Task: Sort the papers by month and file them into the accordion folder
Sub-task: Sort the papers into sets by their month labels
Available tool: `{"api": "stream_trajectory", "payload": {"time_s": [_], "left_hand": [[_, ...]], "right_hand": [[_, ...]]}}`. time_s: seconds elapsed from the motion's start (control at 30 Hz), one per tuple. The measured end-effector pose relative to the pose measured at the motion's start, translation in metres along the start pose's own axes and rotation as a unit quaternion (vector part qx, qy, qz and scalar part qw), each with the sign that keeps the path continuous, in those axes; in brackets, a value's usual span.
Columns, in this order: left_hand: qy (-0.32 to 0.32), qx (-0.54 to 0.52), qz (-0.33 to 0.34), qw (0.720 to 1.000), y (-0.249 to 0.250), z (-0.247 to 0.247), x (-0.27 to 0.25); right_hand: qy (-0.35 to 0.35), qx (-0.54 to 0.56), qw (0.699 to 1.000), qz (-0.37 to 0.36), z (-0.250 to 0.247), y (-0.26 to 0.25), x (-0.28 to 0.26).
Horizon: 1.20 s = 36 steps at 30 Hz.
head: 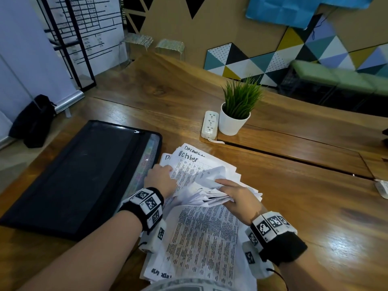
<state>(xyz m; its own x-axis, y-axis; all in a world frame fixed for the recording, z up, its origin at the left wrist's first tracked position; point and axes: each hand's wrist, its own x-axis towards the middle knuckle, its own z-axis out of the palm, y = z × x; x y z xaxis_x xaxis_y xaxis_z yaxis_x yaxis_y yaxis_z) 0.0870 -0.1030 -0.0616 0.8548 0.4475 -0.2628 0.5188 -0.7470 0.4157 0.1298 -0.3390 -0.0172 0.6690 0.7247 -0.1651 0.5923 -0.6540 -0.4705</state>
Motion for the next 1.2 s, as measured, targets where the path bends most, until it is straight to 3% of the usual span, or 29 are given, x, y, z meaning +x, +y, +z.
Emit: {"api": "stream_trajectory", "payload": {"time_s": [0.23,0.4,0.67,0.87,1.2], "left_hand": [[0.040,-0.146,0.027,0.988,0.003,-0.007,-0.006],[0.104,-0.118,0.107,0.982,0.002,-0.006,-0.009],[0.119,-0.162,0.131,0.971,0.008,-0.007,-0.022],[0.079,-0.144,0.134,0.977,0.009,-0.006,-0.026],[-0.005,-0.132,0.052,0.990,0.006,-0.009,-0.019]], "right_hand": [[0.020,0.026,0.999,-0.002,0.003,0.002,-0.007],[0.035,0.042,0.998,-0.010,0.006,0.003,-0.010],[0.039,0.037,0.998,-0.011,0.008,0.007,-0.010],[0.042,0.045,0.998,-0.012,0.009,0.008,-0.011],[0.035,0.044,0.998,-0.009,0.009,0.008,-0.010]]}}
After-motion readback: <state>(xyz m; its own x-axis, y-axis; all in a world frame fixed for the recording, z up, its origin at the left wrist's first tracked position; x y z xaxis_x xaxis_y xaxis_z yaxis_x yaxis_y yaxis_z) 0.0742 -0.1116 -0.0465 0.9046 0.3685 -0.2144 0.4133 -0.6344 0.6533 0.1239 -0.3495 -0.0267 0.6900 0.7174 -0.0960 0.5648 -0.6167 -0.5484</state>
